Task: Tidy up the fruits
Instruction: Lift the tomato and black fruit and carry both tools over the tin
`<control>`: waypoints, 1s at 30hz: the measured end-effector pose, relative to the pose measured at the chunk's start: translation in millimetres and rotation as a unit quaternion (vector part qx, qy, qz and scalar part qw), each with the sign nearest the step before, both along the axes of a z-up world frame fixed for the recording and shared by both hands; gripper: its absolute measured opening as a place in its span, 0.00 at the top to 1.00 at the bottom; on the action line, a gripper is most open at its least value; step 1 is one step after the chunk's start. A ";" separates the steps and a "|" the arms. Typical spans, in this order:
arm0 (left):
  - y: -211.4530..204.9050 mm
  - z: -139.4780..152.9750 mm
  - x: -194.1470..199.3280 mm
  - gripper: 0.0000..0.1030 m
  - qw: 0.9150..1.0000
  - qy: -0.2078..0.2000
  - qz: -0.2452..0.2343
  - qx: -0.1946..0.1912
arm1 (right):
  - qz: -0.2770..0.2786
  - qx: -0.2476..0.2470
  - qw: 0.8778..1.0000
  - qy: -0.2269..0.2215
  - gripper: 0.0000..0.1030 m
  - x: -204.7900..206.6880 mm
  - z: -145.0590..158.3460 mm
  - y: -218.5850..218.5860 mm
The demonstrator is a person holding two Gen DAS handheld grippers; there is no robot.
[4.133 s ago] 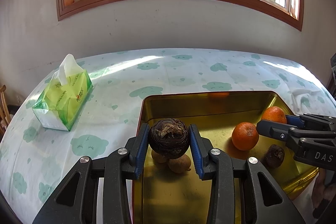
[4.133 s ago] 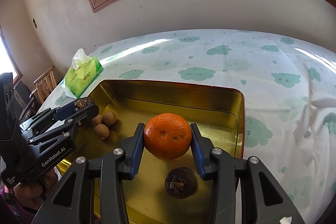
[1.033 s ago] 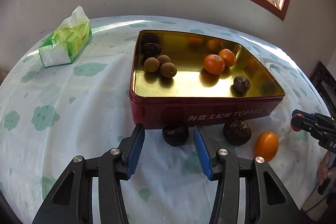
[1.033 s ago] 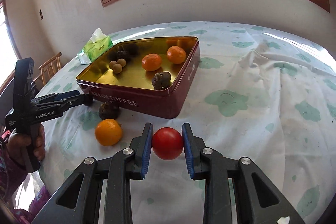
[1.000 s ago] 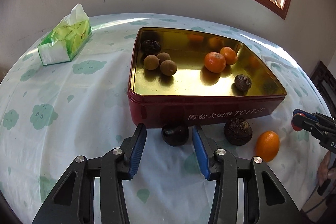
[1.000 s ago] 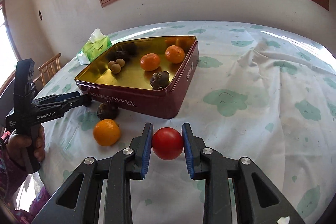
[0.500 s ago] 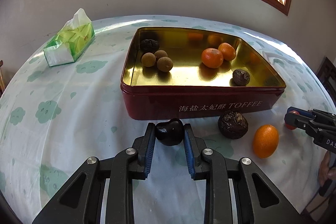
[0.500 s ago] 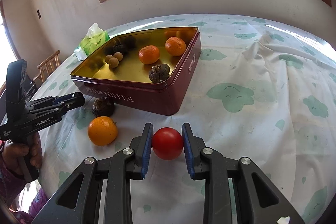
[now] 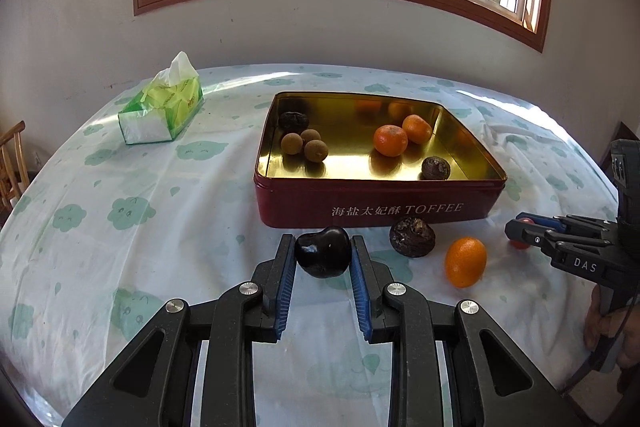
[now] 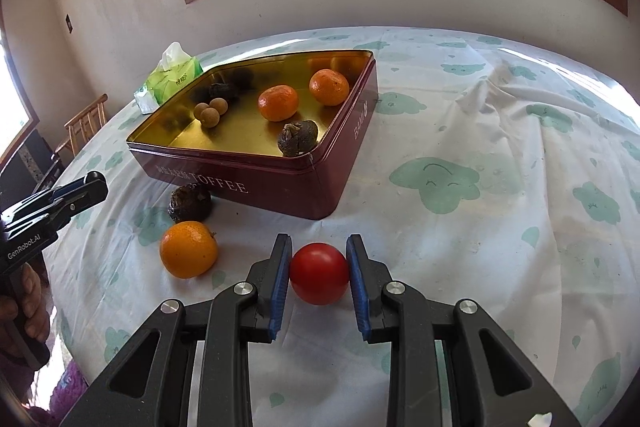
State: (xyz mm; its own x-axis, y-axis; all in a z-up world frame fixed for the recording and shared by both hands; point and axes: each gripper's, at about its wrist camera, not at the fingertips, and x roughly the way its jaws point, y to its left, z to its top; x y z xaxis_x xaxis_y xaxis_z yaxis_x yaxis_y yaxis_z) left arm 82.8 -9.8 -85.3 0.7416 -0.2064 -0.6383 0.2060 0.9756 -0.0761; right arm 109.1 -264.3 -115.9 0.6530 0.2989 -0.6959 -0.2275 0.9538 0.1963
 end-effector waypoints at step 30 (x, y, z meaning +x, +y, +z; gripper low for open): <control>0.5 37.7 -45.4 0.73 0.998 -0.066 0.003 -0.001 | 0.056 0.011 0.994 -0.093 0.75 -83.0 80.9 49.6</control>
